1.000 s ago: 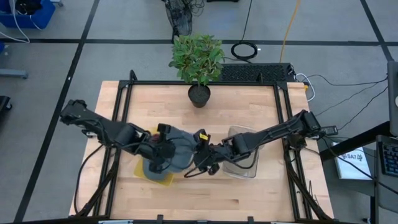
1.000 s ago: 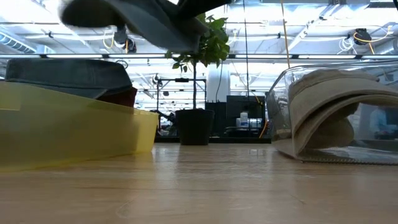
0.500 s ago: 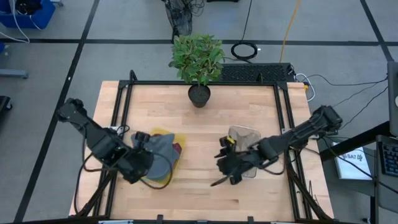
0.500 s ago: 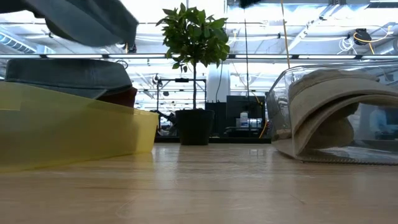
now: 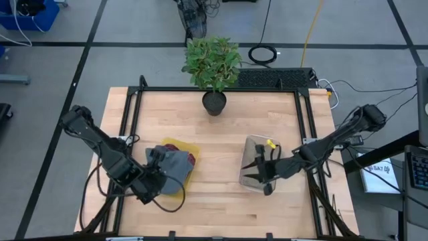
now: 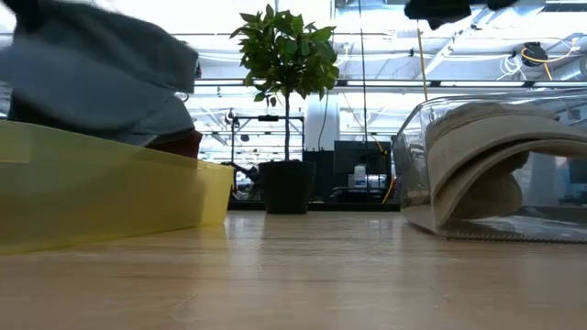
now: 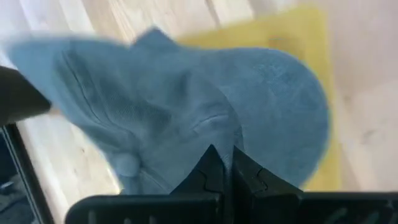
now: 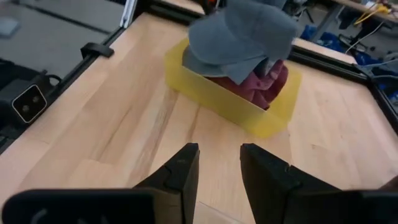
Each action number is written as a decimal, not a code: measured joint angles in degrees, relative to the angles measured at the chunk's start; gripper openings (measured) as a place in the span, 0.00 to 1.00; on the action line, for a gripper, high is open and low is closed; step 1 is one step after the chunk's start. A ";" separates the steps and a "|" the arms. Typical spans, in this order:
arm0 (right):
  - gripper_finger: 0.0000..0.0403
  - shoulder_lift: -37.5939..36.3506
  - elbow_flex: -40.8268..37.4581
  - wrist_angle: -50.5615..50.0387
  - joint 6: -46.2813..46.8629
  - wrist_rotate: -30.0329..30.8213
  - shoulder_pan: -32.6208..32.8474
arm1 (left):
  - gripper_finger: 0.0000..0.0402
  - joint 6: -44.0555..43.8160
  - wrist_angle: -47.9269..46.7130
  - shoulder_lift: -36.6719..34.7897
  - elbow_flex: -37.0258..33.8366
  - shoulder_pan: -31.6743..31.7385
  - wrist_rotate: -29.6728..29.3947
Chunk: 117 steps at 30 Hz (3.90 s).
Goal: Pick & Place hat
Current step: Put the gray cap into the yellow bin, then return to Home Position
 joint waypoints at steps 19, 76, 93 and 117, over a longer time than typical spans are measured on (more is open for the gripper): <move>0.26 -4.44 -20.42 35.87 -3.91 0.04 0.04 | 0.01 4.37 16.97 -0.22 -15.80 5.61 8.21; 0.00 -4.55 -21.95 16.96 11.16 4.60 -5.20 | 0.01 -5.39 33.88 -0.20 -26.80 17.53 10.50; 0.00 -14.06 -20.47 16.62 3.45 0.48 -5.66 | 0.22 2.83 16.25 -4.89 -5.32 16.38 4.85; 0.00 -39.41 -23.03 7.16 0.03 -22.95 -24.48 | 0.03 30.10 60.46 -56.91 -40.50 29.89 6.14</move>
